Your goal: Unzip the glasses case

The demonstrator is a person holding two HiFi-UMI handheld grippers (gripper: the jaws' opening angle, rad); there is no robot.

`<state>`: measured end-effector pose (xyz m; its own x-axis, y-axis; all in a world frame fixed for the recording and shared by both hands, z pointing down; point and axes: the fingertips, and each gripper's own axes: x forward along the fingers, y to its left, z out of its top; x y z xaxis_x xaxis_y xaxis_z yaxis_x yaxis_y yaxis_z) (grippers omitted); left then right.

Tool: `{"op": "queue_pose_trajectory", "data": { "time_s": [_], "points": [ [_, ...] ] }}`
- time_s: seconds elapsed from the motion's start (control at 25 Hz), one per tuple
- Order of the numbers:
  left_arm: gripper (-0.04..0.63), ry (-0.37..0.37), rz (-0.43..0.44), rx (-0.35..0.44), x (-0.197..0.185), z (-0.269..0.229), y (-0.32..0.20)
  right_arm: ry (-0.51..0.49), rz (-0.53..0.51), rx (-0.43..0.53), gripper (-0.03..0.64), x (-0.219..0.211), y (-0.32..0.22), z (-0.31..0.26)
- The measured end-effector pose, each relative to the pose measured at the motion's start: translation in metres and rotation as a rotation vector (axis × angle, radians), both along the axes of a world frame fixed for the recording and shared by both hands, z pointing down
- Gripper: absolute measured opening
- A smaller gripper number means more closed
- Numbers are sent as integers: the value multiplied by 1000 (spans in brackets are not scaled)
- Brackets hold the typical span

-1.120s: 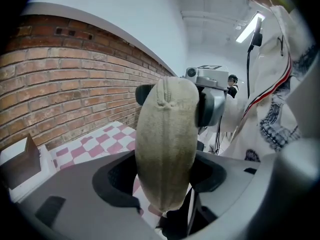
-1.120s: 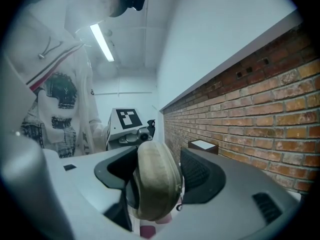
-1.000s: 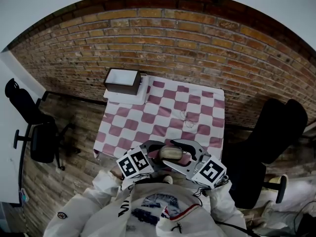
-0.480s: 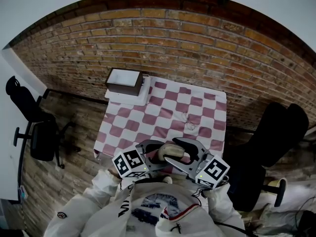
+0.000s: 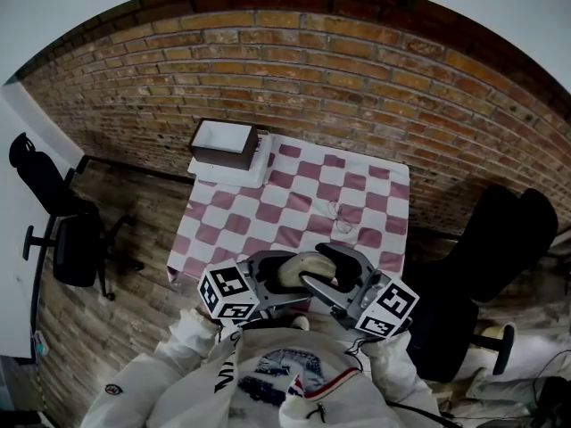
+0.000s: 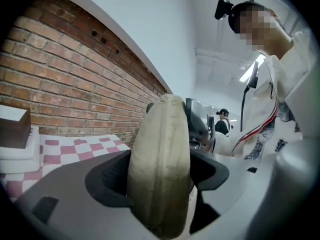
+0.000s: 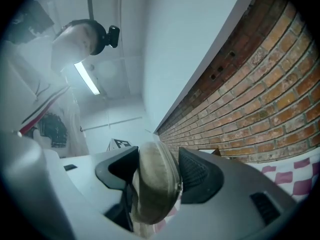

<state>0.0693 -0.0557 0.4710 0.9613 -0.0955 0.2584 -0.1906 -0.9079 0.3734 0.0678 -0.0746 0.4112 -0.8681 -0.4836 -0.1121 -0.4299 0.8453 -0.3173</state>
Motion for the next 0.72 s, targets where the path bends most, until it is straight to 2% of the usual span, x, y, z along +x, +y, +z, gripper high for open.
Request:
{"op": "queue_pose_trajectory", "data": {
  "time_s": [0.28, 0.56, 0.72],
  "points": [
    [334, 111, -59, -34, -2, -10, -3, -45, 9, -20, 268, 3, -1, 0],
    [334, 171, -86, -38, -5, -14, -3, -79, 9, -37, 268, 2, -3, 0],
    [333, 179, -102, -29, -10, -14, -5, -89, 7, -46, 268, -5, -3, 1]
  ]
}}
